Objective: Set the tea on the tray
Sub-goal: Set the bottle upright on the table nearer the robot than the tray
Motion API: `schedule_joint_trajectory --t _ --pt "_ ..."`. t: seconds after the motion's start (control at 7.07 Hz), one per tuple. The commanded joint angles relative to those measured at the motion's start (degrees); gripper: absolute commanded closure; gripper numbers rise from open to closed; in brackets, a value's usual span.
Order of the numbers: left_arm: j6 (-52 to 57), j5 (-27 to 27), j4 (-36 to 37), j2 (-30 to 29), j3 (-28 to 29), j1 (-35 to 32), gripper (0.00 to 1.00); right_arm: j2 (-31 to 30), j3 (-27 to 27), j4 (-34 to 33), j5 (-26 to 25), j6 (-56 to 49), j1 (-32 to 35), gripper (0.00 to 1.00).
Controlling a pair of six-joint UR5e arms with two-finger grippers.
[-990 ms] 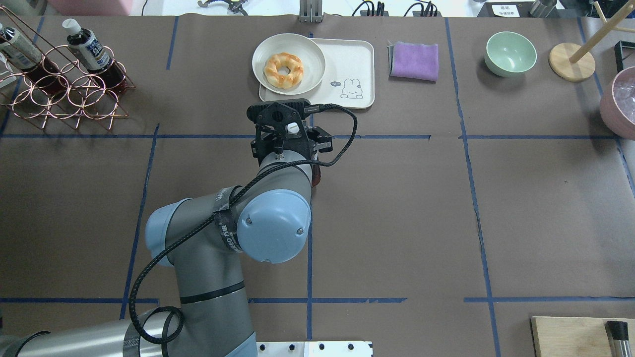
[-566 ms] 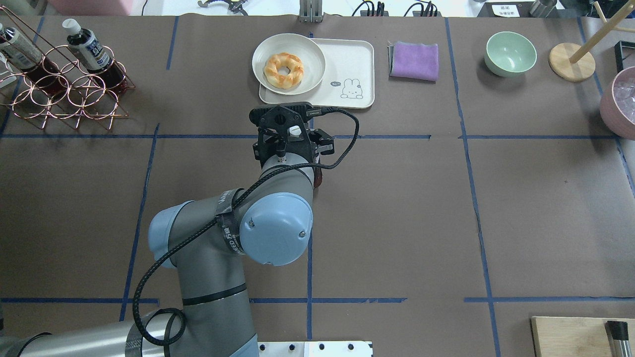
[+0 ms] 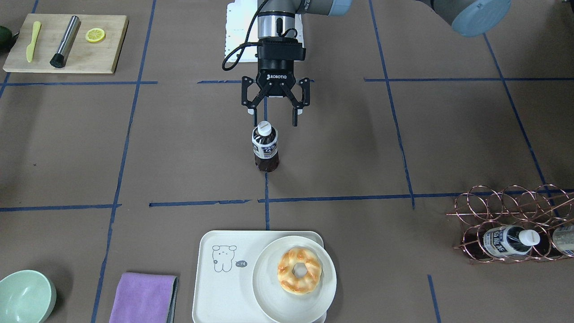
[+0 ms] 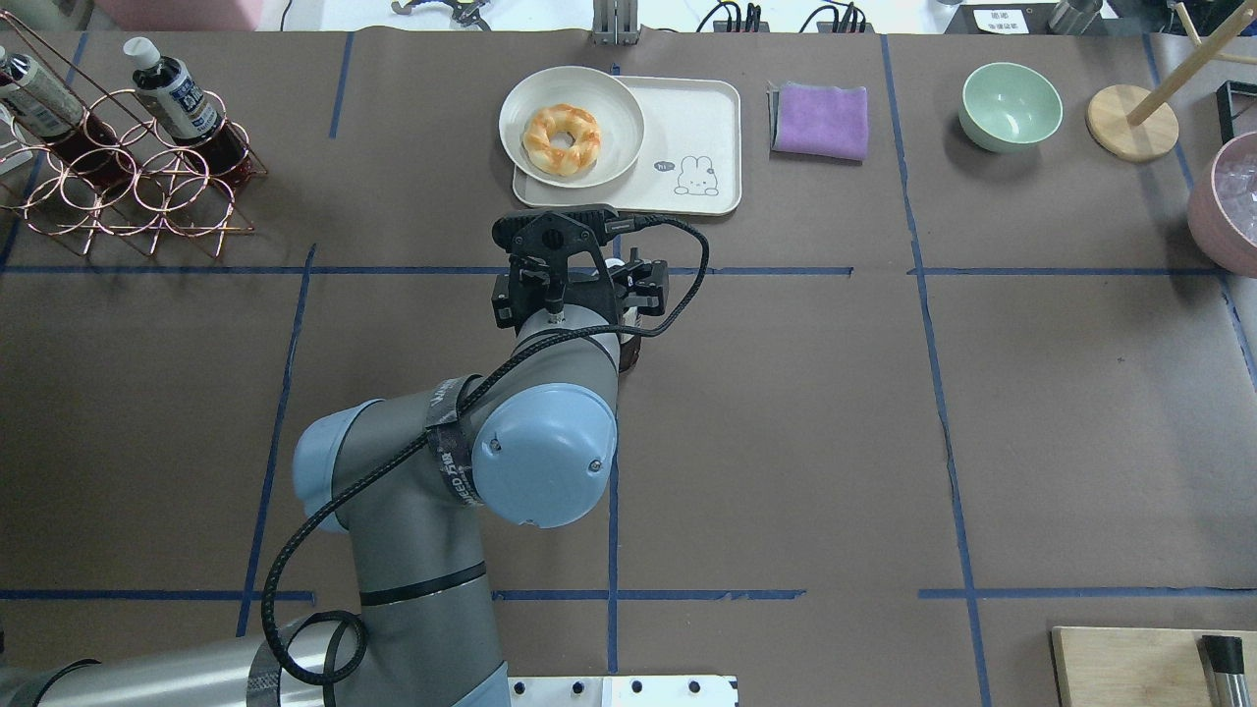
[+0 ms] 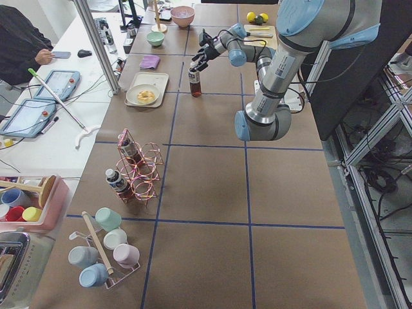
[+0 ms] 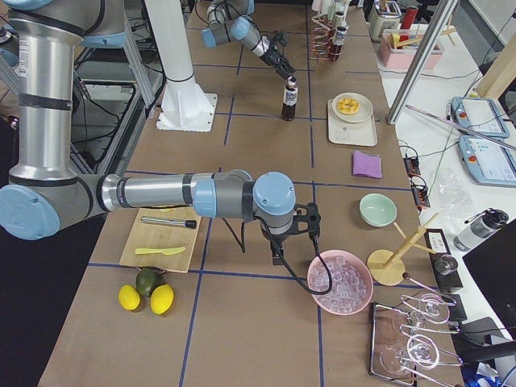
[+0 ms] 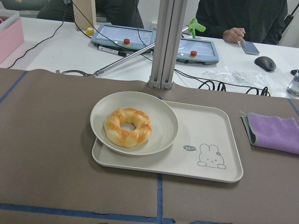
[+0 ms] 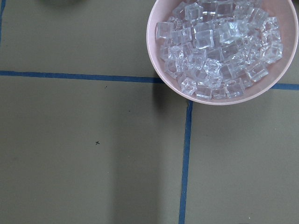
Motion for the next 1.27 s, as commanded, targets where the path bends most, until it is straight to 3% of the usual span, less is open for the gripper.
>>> schedule_joint_trajectory --t 0.0,0.42,0.85,1.13 --pt "0.17 -0.35 -0.64 -0.03 -1.96 -0.07 0.00 0.00 0.09 0.00 0.00 0.00 0.00 0.00" --pt "2.97 -3.05 -0.21 1.54 -10.12 -1.20 0.00 0.26 2.54 0.00 0.00 0.44 0.00 0.00" --pt "10.34 -25.76 -0.74 11.46 -18.75 -15.48 0.00 0.61 5.52 0.00 0.00 1.05 0.00 0.00" --pt "13.17 -34.85 -0.39 21.27 -22.95 -21.05 0.00 2.88 10.08 0.09 0.00 9.97 -1.83 0.00"
